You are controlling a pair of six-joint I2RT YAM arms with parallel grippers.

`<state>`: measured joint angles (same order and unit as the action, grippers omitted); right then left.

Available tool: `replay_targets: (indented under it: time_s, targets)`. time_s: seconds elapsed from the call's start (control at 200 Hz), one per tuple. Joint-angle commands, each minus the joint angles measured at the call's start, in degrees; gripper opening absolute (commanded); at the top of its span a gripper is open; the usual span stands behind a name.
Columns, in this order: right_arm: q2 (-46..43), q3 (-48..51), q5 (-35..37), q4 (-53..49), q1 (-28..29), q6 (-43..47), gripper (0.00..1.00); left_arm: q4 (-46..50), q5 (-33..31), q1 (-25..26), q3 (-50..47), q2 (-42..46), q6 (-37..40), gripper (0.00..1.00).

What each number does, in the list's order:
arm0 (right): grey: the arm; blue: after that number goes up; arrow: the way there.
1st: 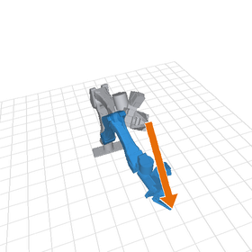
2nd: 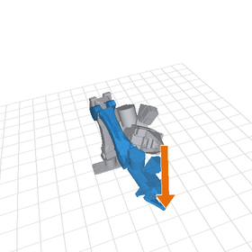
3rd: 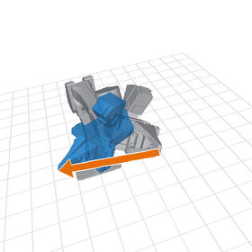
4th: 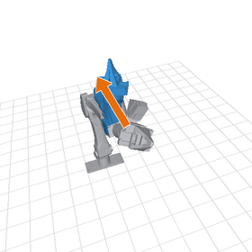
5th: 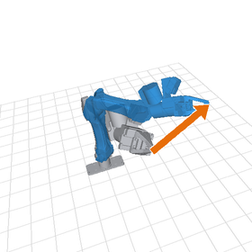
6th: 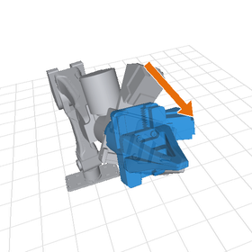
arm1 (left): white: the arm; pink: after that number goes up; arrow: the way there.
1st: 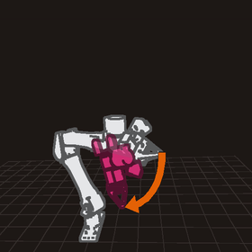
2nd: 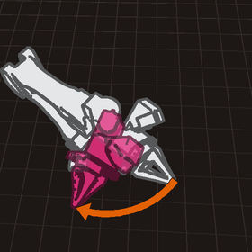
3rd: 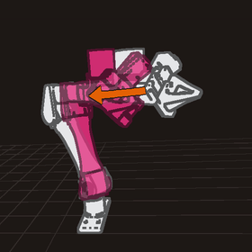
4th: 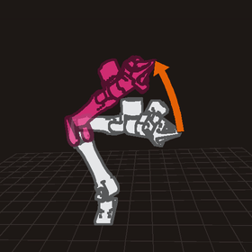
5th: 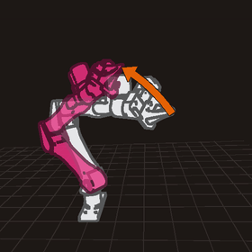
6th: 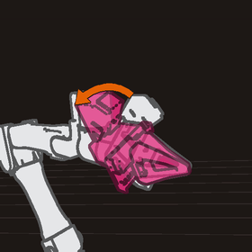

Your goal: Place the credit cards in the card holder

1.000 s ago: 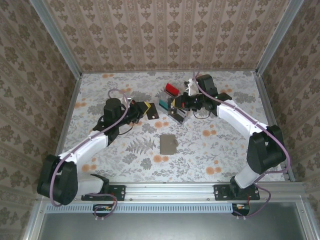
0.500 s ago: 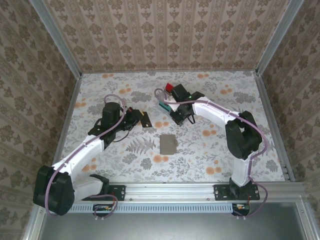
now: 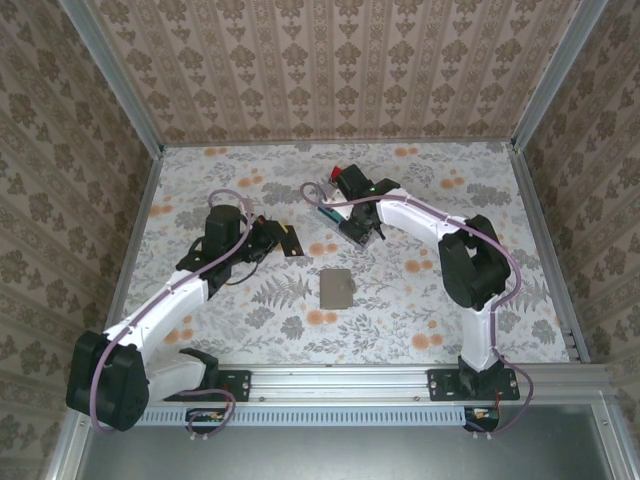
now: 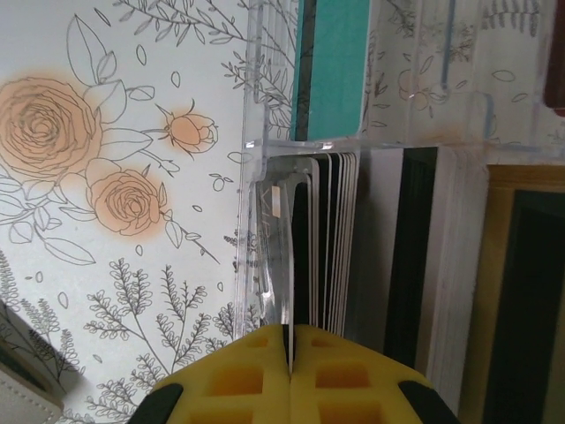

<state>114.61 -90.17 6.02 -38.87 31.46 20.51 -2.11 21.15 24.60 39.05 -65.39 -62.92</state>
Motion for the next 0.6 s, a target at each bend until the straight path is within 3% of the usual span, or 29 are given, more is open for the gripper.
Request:
replay_targets:
  time_s: [0.0, 0.17, 0.35, 0.595]
  targets:
    - [2.1, -1.3, 2.2, -1.6, 0.0, 1.9, 0.04, -0.3, -0.2, -0.5, -0.7, 1.4, 1.2, 0.0]
    - [3.0, -1.5, 2.8, -1.7, 0.1, 1.3, 0.1, -0.6, 0.0, -0.5, -0.6, 1.1, 0.9, 0.0]
    - [1.4, -1.5, 5.2, -1.2, 0.4, -1.5, 0.24, -1.1, 0.8, -0.4, -0.2, 0.4, 1.0, 0.0]
    - [-7.2, -0.2, 1.7, -0.8, 0.5, -6.6, 0.27, -3.8, 2.7, -0.3, 0.1, -1.0, 0.9, 0.0]
